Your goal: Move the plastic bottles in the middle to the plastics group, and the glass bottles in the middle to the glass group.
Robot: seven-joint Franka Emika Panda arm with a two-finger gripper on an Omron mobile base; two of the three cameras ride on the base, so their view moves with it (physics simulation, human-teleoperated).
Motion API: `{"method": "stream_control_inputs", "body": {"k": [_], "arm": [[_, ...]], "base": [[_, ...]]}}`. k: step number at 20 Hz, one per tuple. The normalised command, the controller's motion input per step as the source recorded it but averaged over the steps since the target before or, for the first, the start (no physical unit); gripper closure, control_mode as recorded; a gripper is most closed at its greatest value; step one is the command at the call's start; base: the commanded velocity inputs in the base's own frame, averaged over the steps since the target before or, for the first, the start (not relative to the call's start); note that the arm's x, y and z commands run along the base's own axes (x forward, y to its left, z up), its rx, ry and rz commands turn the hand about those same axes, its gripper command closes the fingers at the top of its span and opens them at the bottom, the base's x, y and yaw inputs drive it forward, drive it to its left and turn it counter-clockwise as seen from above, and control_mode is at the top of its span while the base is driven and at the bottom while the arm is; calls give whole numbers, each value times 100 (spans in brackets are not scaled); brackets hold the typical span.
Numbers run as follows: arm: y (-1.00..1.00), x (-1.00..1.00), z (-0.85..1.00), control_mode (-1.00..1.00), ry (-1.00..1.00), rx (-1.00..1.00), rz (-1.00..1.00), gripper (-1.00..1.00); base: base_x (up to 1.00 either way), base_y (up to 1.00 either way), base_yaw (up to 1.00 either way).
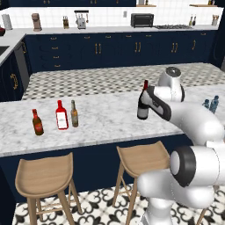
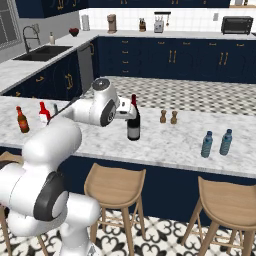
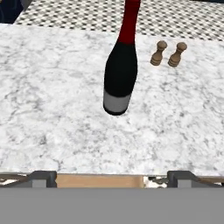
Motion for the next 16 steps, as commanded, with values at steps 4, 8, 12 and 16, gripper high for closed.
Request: {"method": "stream_control_inputs", "body": {"k": [4,8,12,16], "arm": [[-1,39,5,-100,0,0,-9,-100],[-14,5,52,-100,0,2,-5,-100],[-4,10,21,-100,0,3,-1,-100],[0,20,-20,-100,0,4,0,-100]], "base": [[0,0,0],[0,0,0],[0,0,0],[0,0,0]]}}
